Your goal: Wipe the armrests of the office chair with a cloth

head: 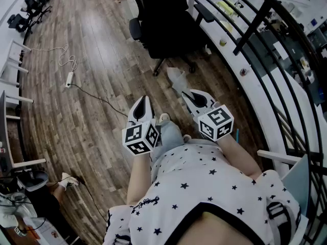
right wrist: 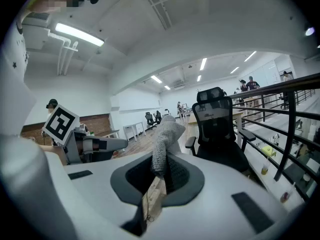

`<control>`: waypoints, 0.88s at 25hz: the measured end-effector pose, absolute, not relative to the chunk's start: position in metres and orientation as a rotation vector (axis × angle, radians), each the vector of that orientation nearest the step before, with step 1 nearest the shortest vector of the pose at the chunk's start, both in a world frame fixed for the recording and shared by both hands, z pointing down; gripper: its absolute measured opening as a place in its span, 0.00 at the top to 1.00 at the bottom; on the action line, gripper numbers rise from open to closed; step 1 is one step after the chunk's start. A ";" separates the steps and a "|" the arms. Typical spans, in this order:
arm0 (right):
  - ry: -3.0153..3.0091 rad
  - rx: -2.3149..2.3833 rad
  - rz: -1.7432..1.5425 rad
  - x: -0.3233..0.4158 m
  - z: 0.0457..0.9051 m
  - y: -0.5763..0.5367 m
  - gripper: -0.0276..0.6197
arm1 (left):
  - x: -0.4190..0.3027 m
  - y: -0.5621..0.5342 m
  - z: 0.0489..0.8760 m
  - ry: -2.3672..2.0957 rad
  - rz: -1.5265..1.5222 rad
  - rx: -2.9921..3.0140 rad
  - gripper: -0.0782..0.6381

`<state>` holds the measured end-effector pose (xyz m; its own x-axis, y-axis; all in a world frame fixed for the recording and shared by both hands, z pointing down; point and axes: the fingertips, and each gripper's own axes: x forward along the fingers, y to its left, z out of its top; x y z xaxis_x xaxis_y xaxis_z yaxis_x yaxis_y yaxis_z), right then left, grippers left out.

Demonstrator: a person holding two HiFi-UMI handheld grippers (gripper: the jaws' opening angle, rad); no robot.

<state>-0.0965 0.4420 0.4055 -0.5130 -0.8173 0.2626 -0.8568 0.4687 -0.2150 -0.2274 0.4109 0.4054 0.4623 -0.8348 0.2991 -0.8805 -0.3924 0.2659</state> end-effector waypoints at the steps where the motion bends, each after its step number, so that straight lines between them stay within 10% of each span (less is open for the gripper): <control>1: -2.586 1.480 0.486 -0.096 0.405 0.442 0.91 | -0.226 0.411 0.406 -1.439 0.165 2.331 0.88; 22: -2.654 1.429 0.592 -0.086 0.408 0.423 0.91 | -0.210 0.384 0.413 -1.449 0.185 2.267 0.88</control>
<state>-0.0857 0.4232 0.4082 -0.5652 -0.7895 0.2392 -0.8164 0.4935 -0.3000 -0.2101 0.3844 0.4131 0.4414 -0.8300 0.3410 -0.8891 -0.3531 0.2914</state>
